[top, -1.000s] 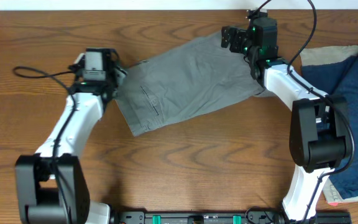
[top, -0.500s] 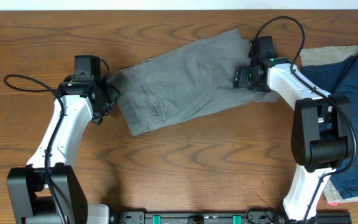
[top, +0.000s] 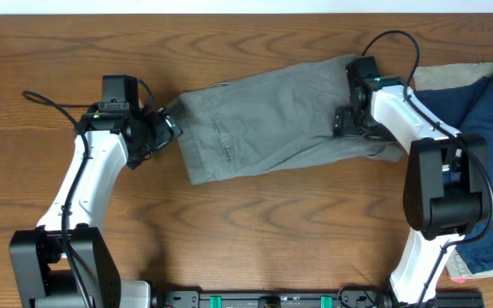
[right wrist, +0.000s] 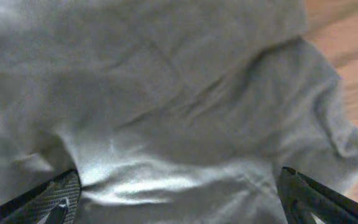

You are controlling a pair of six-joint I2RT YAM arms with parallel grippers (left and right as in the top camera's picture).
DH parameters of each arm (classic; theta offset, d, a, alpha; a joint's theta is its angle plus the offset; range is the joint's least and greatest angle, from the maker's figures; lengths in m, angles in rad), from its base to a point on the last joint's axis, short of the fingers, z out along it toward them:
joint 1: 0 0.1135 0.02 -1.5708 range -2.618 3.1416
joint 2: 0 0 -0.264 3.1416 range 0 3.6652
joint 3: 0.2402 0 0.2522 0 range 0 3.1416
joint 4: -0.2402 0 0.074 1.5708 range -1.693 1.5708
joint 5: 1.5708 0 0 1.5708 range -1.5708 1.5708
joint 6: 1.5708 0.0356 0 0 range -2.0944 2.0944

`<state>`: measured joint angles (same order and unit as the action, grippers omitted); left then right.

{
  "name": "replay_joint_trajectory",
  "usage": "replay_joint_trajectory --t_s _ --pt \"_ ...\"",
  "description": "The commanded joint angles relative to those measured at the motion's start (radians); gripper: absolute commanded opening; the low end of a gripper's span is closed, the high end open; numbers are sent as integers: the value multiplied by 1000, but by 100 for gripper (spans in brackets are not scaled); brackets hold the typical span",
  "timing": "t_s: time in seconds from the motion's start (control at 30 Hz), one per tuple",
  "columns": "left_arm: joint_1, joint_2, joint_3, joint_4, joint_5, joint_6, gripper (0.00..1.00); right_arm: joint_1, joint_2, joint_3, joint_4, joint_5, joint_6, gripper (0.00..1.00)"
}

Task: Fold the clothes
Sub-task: 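Lower the folded edge onto the far edge and release both grippers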

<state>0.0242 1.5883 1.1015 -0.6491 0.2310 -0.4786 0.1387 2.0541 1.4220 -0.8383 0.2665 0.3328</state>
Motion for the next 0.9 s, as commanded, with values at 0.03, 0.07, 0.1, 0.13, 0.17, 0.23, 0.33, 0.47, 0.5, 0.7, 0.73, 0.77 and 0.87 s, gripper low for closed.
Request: replay_joint_trajectory --t_s 0.03,0.07,0.1,0.13,0.17,0.23,0.33,0.47,0.5,0.7,0.73,0.77,0.87 --pt "1 46 -2 2 111 146 95 -21 -55 79 -17 106 21 99" --pt "1 60 -2 3 127 149 95 -20 -73 96 -19 91 21 99" --pt "1 77 -2 7 148 152 95 -20 -92 111 -19 69 17 99" --pt "1 97 -2 14 180 164 95 -19 -114 126 -17 32 7 99" --pt "1 119 -2 24 215 175 95 -19 -136 138 -13 -14 -6 99" --pt "1 163 -2 44 258 177 95 -19 -177 152 3 -121 -31 99" --pt "1 222 -2 79 301 183 95 -20 -218 152 21 -207 -42 99" --pt "0 282 -2 128 399 217 93 -13 -235 152 19 -243 -42 99" --pt "-1 291 -2 136 414 217 91 -10 -235 152 19 -252 -42 99" --pt "-45 320 -2 166 415 236 73 22 -234 151 19 -284 -43 95" --pt "-53 321 -2 172 412 240 71 28 -234 151 19 -287 -43 94" --pt "-63 321 -2 182 412 242 68 37 -234 149 19 -291 -43 94" --pt "-84 321 -2 197 388 242 45 54 -234 144 19 -303 -42 91"
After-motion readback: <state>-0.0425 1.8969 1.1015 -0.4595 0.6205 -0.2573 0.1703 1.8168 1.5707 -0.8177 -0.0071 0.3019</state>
